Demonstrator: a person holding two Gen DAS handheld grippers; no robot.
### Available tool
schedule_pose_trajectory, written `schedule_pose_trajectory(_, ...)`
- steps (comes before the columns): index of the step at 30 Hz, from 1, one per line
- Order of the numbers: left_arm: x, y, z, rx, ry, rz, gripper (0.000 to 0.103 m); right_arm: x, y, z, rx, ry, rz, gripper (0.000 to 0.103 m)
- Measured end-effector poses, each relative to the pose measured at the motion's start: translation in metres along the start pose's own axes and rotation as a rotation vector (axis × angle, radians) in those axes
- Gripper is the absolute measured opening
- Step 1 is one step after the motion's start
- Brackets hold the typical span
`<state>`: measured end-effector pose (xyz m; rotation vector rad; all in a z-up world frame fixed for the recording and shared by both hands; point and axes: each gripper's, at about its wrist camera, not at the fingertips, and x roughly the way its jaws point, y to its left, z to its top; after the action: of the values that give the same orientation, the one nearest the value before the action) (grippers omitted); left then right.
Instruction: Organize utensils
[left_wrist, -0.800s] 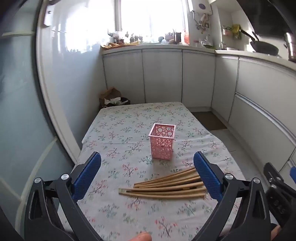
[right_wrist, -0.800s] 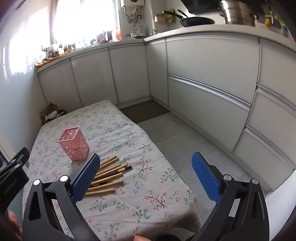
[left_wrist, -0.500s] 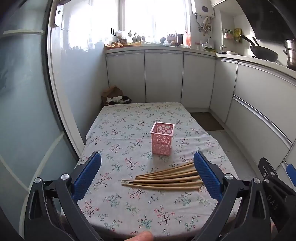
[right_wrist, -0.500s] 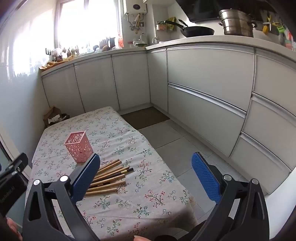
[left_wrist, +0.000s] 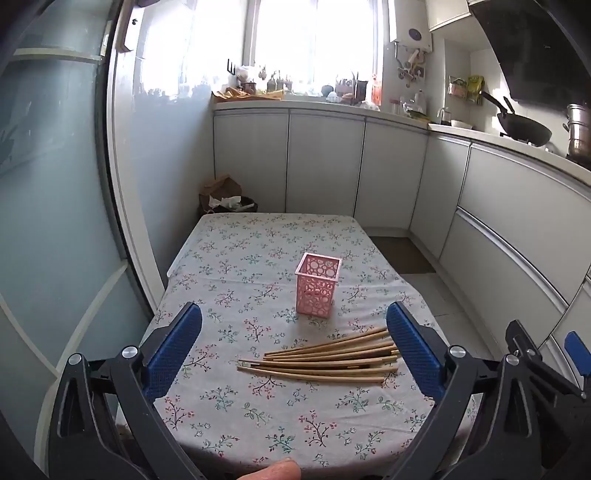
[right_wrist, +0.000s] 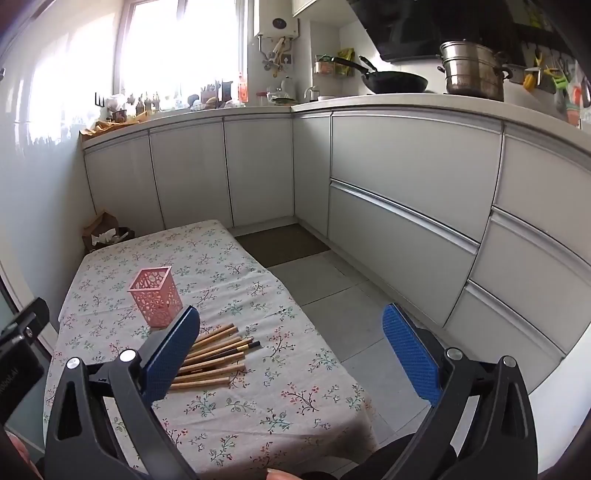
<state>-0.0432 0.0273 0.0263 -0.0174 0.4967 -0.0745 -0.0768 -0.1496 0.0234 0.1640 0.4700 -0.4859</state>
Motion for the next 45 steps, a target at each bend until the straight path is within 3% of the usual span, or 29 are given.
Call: schedule_pose_trajectory(45,-0.009,0.004,0.007,-0.029,0.034,-0.013,0.096,-0.019,-0.009,0.010,0.041,-0.018,0.032,0.097)
